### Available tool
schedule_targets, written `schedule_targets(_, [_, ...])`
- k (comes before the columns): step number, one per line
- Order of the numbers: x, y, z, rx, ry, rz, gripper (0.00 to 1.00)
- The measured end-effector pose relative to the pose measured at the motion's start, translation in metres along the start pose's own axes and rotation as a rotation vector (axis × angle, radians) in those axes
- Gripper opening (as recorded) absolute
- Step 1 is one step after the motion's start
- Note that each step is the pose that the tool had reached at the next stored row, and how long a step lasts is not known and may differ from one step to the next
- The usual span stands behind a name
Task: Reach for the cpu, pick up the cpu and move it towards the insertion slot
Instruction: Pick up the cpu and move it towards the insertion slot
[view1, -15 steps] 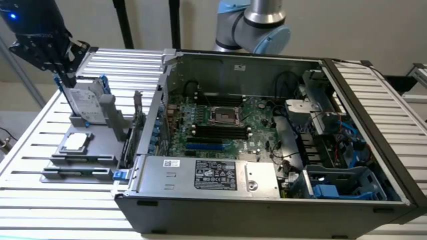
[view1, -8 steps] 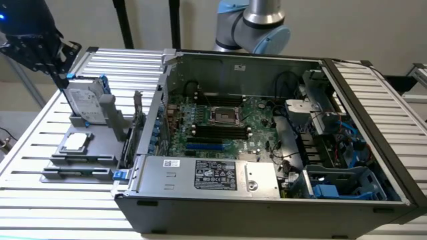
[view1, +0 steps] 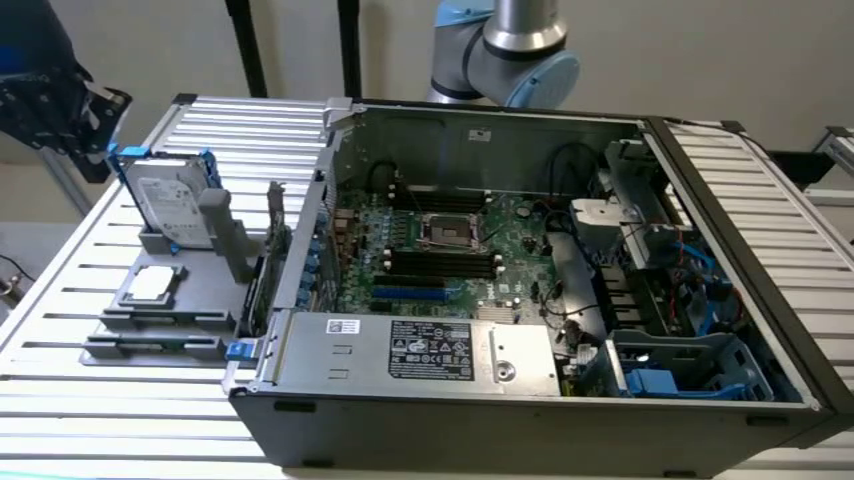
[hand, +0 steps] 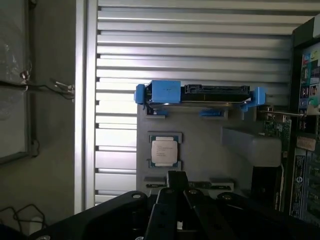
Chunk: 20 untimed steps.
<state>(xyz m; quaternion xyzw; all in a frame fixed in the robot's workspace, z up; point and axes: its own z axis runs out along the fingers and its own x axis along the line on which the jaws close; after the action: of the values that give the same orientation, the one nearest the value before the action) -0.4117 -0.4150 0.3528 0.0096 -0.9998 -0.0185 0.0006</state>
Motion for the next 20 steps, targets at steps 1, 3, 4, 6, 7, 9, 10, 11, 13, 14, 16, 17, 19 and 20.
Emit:
schedule_targets(1, [0.0017,-0.0007,0.0003,0.0004,0.0001,0.000,0.11])
schedule_targets(3, [0.0048,-0.0020,0.0010,0.0014,0.0002,0.000,0.11])
schedule_targets(4, [0.0063,-0.0024,0.0014,0.0024,0.0003,0.000,0.11])
schedule_targets(6, [0.0076,-0.0028,0.0019,0.0042,0.0002,-0.001,0.11])
schedule_targets(7, [0.0076,-0.0028,0.0019,0.0043,0.0003,-0.002,0.11])
schedule_targets(9, [0.0077,-0.0028,0.0019,0.0045,0.0004,-0.002,0.11])
schedule_targets(10, [0.0077,-0.0028,0.0019,0.0045,0.0004,-0.002,0.11])
schedule_targets(11, [0.0078,-0.0028,0.0019,0.0045,0.0004,-0.002,0.12])
schedule_targets(13, [0.0078,-0.0028,0.0019,0.0045,0.0004,-0.002,0.18])
schedule_targets(14, [0.0078,-0.0028,0.0019,0.0045,0.0004,-0.002,0.18])
schedule_targets(16, [0.0078,-0.0028,0.0019,0.0045,0.0004,-0.002,0.30])
schedule_targets(17, [0.0078,-0.0028,0.0019,0.0045,0.0004,-0.002,0.36])
schedule_targets(19, [0.0078,-0.0028,0.0019,0.0045,0.0003,-0.002,0.42])
schedule_targets(20, [0.0078,-0.0028,0.0019,0.0044,0.0004,-0.002,0.47])
